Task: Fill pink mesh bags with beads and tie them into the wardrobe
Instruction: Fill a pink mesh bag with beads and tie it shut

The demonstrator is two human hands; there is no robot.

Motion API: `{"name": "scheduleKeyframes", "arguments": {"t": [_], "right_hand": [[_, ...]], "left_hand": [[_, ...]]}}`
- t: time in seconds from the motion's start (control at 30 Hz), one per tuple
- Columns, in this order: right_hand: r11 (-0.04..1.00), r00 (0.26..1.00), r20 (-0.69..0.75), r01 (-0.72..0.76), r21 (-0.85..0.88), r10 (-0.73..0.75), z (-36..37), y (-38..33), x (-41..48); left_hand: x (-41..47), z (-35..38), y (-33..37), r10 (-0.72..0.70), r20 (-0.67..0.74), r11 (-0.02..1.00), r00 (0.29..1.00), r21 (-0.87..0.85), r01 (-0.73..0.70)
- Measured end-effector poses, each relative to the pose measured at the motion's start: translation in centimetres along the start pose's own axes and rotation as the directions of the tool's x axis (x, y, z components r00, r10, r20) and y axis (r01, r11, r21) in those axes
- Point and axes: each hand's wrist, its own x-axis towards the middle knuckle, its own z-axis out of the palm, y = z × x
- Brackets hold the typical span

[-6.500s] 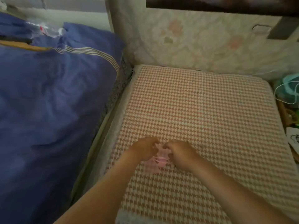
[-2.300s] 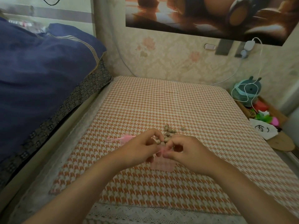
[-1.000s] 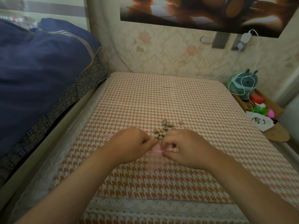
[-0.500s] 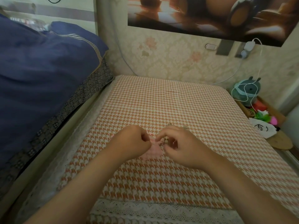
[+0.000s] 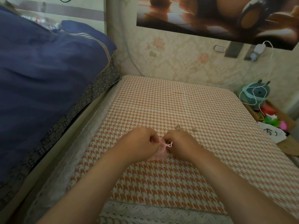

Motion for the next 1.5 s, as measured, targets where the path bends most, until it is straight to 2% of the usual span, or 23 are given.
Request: {"name": "scheduleKeyframes", "arguments": {"t": [0.07,0.17,0.27,0.37,0.5,0.73,0.9,1.07,1.17,1.23,1.33,1.4,1.5], "right_hand": [[0.996,0.998,-0.035,-0.047,0.075,0.050,-0.1,0.2,0.0],[0.935,0.977,-0.110,-0.139,0.326,0.183,-1.8,0.3,-0.5],[0.846,0.934,-0.240,-0.106,0.523,0.265,-4.3,-0.3,-1.7],[0.725,0.939,-0.241,-0.012,0.689,0.245,-5.7,-1.7,-3.4],[0.829,0.967,-0.239,0.064,0.556,0.085,-4.8,-2.1,-4.3],[0.920,0.973,-0.230,0.075,0.386,0.017,-4.3,-1.6,-4.4],[0.968,0.996,-0.086,0.015,0.252,0.006,-4.6,-1.2,-4.3],[0.956,1.000,-0.003,-0.007,0.293,0.008,-5.2,-0.4,-4.7],[0.872,0.993,-0.061,-0.057,0.486,0.099,-5.2,0.5,-4.6],[0.861,0.979,-0.122,-0.081,0.502,0.163,-4.9,1.4,-4.4],[0.957,0.986,-0.061,-0.136,0.256,0.157,-3.4,2.4,-3.9],[0.991,0.995,0.000,-0.097,0.088,0.097,-2.1,2.6,-3.5],[0.998,0.999,0.003,-0.040,-0.042,0.040,-1.1,2.5,-2.9]], "left_hand": [[0.1,0.2,-0.1,0.004,0.009,1.000,1.000,-0.026,-0.004],[0.5,0.6,0.0,0.018,0.034,0.999,0.999,-0.033,-0.017],[0.8,0.9,0.3,0.032,0.049,0.998,0.998,-0.061,-0.029],[1.1,1.1,0.7,0.041,0.055,0.997,0.998,-0.073,-0.037],[1.2,1.4,1.1,0.037,0.049,0.993,0.998,-0.112,-0.031],[1.1,1.4,1.1,0.047,0.072,0.983,0.996,-0.180,-0.033],[1.1,1.6,0.9,0.042,0.065,0.986,0.997,-0.164,-0.031],[1.2,1.7,1.4,0.019,0.045,0.993,0.999,-0.120,-0.014],[1.4,1.9,1.7,0.023,0.039,0.995,0.999,-0.100,-0.019],[1.5,1.8,1.7,0.013,0.032,0.996,0.999,-0.093,-0.010],[1.5,1.4,1.4,0.007,0.000,0.995,1.000,-0.101,-0.007],[1.4,1.1,1.1,-0.020,-0.019,0.992,1.000,-0.125,0.017],[1.1,0.9,0.7,-0.016,-0.018,0.993,1.000,-0.114,0.014]]}}
